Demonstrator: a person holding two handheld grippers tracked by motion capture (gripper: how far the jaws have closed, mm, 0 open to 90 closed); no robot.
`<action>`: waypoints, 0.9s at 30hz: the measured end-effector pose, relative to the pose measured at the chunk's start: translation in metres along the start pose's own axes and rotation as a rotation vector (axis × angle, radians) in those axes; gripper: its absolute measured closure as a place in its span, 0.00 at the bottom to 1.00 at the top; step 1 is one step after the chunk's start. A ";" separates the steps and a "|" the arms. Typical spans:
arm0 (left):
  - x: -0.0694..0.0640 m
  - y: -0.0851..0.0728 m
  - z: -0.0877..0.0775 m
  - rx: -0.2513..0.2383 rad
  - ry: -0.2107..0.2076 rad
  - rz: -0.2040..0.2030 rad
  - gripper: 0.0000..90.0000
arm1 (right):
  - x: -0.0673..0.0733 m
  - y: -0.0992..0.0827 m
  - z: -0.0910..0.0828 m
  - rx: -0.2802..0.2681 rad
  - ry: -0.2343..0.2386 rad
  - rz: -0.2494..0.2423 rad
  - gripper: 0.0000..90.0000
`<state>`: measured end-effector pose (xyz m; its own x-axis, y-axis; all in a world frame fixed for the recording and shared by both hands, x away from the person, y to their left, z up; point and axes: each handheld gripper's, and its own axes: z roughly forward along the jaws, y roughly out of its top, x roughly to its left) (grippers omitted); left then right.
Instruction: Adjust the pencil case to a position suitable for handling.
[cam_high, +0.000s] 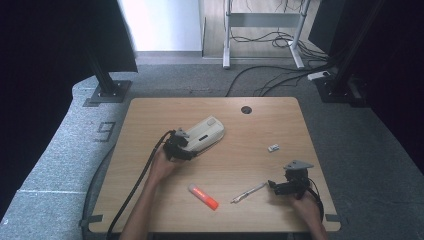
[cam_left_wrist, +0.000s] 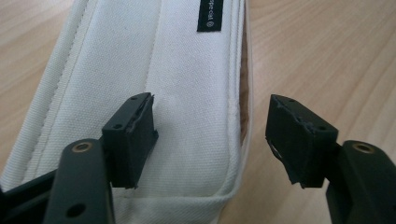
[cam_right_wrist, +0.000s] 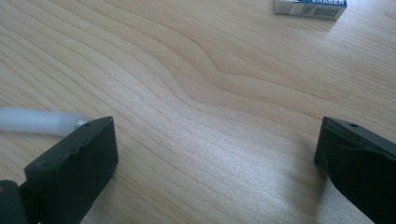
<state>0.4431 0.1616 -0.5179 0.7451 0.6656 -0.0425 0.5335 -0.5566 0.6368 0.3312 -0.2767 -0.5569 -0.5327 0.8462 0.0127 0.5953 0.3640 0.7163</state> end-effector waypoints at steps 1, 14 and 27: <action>-0.001 -0.002 -0.002 0.000 -0.001 0.001 0.37 | 0.000 0.000 0.000 0.000 0.000 0.000 0.00; -0.025 -0.020 -0.011 0.000 0.145 0.043 0.54 | 0.000 0.000 0.000 0.000 -0.001 0.000 0.00; -0.029 -0.021 -0.023 -0.014 0.155 0.024 0.75 | 0.000 0.000 0.000 0.000 0.000 0.000 0.00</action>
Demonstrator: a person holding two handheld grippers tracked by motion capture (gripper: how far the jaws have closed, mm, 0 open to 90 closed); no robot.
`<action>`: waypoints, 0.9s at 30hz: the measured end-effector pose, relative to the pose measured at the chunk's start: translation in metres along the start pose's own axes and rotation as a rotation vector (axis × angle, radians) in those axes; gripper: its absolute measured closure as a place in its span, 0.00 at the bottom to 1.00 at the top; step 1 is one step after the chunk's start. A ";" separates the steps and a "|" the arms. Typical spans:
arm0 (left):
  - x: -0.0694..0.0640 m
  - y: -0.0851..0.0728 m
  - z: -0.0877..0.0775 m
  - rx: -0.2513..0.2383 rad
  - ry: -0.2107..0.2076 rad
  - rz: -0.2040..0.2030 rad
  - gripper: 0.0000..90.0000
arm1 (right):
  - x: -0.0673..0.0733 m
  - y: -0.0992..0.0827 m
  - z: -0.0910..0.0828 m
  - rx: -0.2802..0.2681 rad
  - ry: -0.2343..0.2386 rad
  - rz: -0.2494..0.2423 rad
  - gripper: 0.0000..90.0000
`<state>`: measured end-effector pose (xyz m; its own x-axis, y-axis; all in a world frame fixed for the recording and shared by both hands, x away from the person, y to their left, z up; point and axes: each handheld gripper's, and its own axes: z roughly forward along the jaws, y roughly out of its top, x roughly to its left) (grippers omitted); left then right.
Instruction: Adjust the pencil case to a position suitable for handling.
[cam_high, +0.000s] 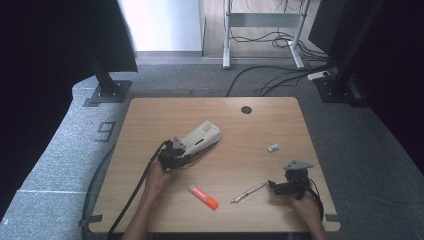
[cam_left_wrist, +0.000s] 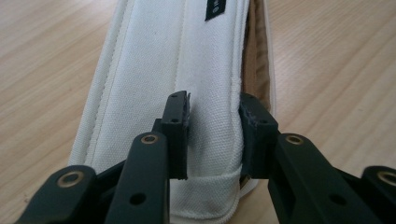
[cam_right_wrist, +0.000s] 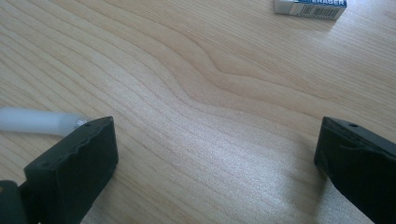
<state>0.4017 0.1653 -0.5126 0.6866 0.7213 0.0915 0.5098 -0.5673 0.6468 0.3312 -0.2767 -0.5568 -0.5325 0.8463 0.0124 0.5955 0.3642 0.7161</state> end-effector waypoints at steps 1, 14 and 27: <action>0.001 0.000 -0.001 -0.007 -0.007 -0.009 0.75 | 0.000 0.000 0.000 0.000 0.000 0.000 0.00; 0.010 -0.002 -0.025 -0.103 -0.108 -0.119 0.84 | 0.000 0.000 0.000 0.000 0.000 0.000 0.00; 0.018 -0.007 -0.042 -0.151 -0.213 -0.207 0.84 | 0.000 0.000 0.000 0.000 0.000 0.000 0.00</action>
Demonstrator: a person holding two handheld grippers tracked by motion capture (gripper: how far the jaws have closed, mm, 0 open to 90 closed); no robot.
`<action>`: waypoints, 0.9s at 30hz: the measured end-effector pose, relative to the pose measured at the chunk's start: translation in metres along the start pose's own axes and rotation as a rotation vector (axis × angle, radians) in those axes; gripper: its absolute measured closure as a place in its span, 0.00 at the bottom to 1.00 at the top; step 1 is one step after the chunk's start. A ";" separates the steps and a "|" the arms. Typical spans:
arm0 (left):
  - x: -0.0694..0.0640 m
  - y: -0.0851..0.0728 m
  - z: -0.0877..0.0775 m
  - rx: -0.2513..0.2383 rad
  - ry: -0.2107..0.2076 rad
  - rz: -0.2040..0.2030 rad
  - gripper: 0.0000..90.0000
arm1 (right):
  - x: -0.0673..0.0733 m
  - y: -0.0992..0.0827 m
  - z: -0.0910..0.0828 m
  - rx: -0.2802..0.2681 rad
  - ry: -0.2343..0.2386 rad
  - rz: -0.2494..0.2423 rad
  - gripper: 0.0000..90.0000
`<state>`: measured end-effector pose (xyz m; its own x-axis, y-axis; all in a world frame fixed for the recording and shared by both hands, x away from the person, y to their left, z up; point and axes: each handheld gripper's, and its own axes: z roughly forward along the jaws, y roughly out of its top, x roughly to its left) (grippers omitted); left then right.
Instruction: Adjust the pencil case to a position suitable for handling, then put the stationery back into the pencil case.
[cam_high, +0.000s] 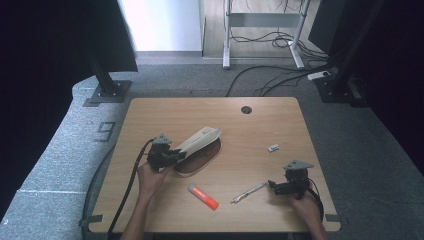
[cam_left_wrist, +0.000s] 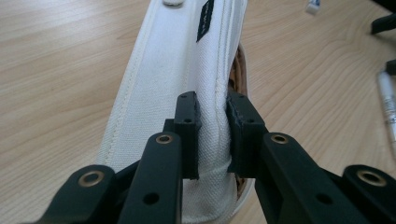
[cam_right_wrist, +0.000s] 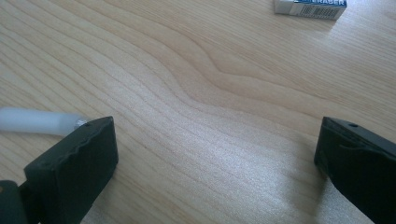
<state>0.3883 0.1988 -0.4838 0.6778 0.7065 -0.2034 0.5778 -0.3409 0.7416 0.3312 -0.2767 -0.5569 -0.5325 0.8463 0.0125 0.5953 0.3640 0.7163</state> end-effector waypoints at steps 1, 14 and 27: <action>0.001 -0.001 -0.001 -0.005 -0.011 -0.010 0.84 | 0.000 0.000 0.000 0.000 0.000 0.000 0.00; 0.009 -0.005 -0.010 -0.055 -0.078 -0.071 0.85 | 0.000 0.000 0.000 0.000 0.000 0.000 0.00; 0.009 -0.006 -0.010 -0.043 -0.086 -0.049 0.84 | 0.000 0.001 0.000 0.008 0.002 -0.004 0.00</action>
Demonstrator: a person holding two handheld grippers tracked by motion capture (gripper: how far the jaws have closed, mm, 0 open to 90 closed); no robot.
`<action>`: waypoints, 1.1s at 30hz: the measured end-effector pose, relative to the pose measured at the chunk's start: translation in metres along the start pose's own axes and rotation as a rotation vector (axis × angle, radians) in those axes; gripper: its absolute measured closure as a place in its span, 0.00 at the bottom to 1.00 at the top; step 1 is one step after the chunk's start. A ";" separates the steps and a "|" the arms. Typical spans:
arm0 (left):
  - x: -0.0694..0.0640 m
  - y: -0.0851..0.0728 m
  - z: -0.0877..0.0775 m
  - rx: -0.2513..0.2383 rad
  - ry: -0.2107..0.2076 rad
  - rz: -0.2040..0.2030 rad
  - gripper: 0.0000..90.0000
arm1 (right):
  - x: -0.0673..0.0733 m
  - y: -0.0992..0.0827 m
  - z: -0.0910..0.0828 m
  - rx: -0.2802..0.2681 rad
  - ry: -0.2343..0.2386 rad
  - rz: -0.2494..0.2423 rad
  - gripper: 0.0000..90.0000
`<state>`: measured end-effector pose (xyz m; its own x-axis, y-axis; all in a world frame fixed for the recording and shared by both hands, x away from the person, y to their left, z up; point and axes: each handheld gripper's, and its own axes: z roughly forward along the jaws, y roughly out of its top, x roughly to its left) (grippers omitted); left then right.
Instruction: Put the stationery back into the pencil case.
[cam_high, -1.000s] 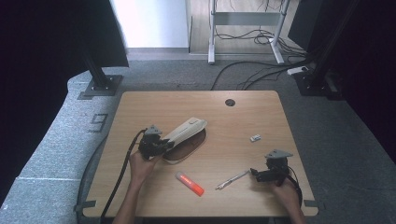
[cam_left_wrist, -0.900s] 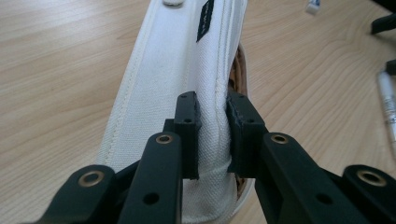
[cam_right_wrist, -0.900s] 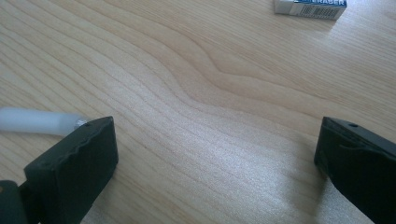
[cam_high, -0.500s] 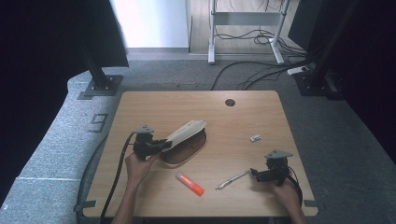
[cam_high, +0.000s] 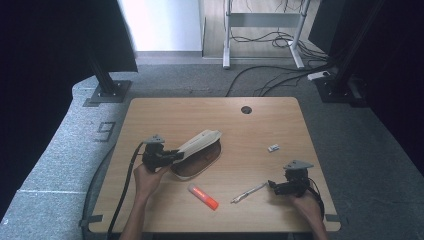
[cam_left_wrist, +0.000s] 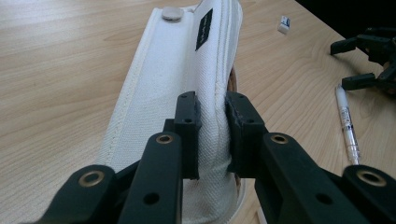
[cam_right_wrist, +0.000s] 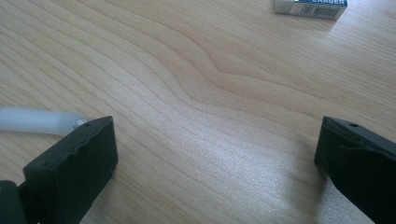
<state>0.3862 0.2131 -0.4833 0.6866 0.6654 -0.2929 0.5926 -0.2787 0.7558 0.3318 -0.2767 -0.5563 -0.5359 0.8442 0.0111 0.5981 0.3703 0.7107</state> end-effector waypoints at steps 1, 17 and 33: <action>0.000 0.000 0.000 0.000 0.001 0.001 0.84 | 0.000 0.001 0.000 0.011 0.003 -0.003 0.00; -0.001 0.000 -0.001 0.011 -0.003 0.013 0.84 | -0.012 0.014 -0.002 0.021 0.008 0.022 0.00; -0.002 0.000 0.000 0.017 -0.003 0.019 0.84 | -0.025 0.049 0.009 -0.016 -0.012 0.041 0.08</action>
<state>0.3846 0.2121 -0.4826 0.6991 0.6577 -0.2804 0.5865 -0.3034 0.7509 0.3796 -0.2759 -0.5286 -0.5043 0.8629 0.0321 0.6093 0.3293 0.7213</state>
